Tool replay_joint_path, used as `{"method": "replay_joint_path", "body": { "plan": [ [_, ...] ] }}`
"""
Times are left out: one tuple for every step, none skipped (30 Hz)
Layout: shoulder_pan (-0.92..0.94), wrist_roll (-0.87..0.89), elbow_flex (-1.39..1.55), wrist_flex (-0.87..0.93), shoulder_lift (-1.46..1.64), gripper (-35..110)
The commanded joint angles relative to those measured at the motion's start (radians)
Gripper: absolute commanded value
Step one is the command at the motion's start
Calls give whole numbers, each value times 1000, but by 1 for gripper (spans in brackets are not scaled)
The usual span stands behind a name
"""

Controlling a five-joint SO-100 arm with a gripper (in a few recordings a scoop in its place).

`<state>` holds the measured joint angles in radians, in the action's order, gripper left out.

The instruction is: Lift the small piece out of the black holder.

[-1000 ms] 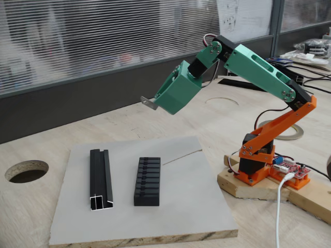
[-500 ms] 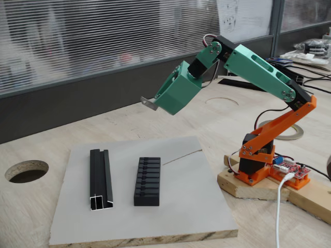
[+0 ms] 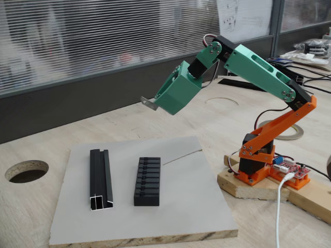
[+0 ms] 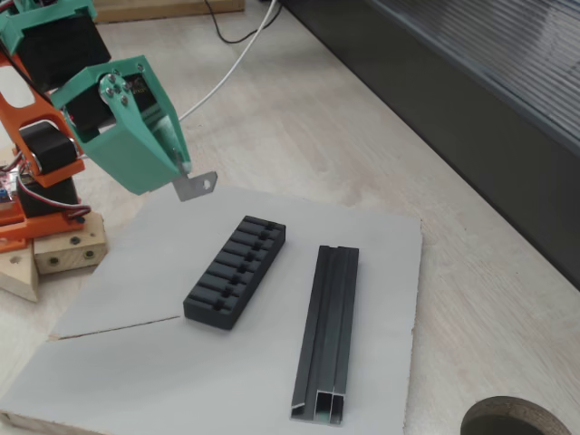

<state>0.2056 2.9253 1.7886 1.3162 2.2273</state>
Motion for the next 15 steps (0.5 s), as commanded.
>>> {"method": "replay_joint_path", "body": {
  "plan": [
    [6,8,-6,6,25,5],
    [6,8,-6,9,25,5],
    [6,8,-6,9,26,5],
    [6,8,-6,9,28,5],
    [6,8,-6,9,29,5],
    [6,8,-6,9,29,5],
    [6,8,-6,9,29,5],
    [6,8,-6,9,29,5],
    [6,8,-6,9,29,5],
    [6,8,-6,9,29,5],
    [6,6,-6,5,28,5],
    [6,6,-6,3,28,5],
    [6,6,-6,3,26,5],
    [6,6,-6,3,26,5],
    [6,6,-6,3,26,5]
  ]
}}
